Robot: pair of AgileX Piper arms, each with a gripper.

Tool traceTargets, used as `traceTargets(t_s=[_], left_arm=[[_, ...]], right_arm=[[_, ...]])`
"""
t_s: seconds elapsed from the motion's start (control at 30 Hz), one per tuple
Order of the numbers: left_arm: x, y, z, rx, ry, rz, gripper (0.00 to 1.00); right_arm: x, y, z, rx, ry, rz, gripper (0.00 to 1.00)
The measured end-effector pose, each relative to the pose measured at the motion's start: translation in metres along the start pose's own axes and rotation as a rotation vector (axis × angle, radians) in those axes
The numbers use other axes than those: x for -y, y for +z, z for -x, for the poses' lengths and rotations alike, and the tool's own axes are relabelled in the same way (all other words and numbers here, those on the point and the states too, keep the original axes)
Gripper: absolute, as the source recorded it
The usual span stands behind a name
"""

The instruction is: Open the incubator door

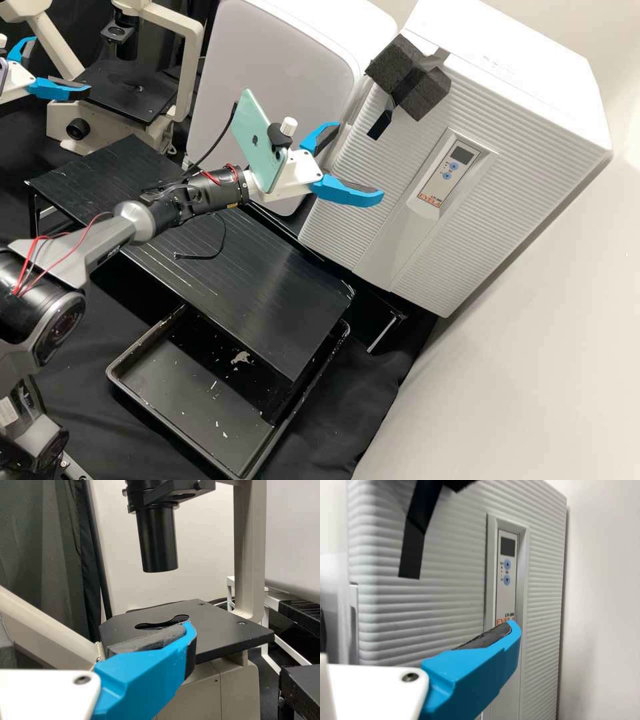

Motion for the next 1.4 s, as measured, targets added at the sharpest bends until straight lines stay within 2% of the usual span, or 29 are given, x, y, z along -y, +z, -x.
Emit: traceTargets(t_s=[0.27, 0.47, 0.5, 1.4], left_arm=[[0.0, 0.0, 0.0, 0.0, 0.0, 0.0, 1.0], [0.0, 0.0, 0.0, 0.0, 0.0, 0.0, 1.0], [0.0, 0.0, 0.0, 0.0, 0.0, 0.0, 1.0], [0.0, 0.0, 0.0, 0.0, 0.0, 0.0, 1.0]], right_arm=[[0.004, 0.008, -0.005, 0.069, -0.002, -0.003, 1.0], [0.003, 0.01, -0.006, 0.082, 0.002, -0.008, 1.0], [0.003, 0.011, -0.006, 0.083, 0.004, -0.008, 0.0], [0.006, 0.007, -0.004, 0.073, -0.01, -0.012, 0.0]])
